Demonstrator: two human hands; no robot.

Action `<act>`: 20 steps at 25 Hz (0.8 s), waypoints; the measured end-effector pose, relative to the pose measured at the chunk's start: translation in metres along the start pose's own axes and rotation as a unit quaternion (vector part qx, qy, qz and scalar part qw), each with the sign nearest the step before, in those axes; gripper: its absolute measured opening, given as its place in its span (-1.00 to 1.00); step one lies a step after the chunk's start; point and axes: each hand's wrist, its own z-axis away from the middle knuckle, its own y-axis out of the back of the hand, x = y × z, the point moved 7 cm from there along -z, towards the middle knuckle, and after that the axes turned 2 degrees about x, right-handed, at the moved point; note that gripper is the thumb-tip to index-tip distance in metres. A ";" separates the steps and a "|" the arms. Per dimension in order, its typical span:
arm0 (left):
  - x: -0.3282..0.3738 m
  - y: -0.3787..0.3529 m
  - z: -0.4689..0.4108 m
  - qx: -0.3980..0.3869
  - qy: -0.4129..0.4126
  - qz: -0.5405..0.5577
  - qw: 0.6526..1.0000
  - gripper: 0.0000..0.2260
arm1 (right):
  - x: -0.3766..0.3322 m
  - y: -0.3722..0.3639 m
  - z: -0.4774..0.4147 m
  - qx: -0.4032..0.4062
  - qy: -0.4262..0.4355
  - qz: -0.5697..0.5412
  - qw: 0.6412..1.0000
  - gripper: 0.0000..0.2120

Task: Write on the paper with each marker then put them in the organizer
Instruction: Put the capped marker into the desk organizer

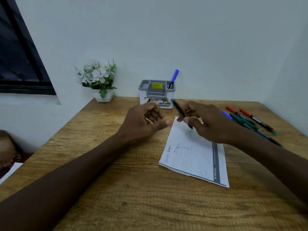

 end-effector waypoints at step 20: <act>-0.018 -0.034 0.010 -0.228 -0.031 -0.142 0.963 -0.68 | 0.093 0.003 -0.160 0.280 -0.161 -0.094 0.942 -0.31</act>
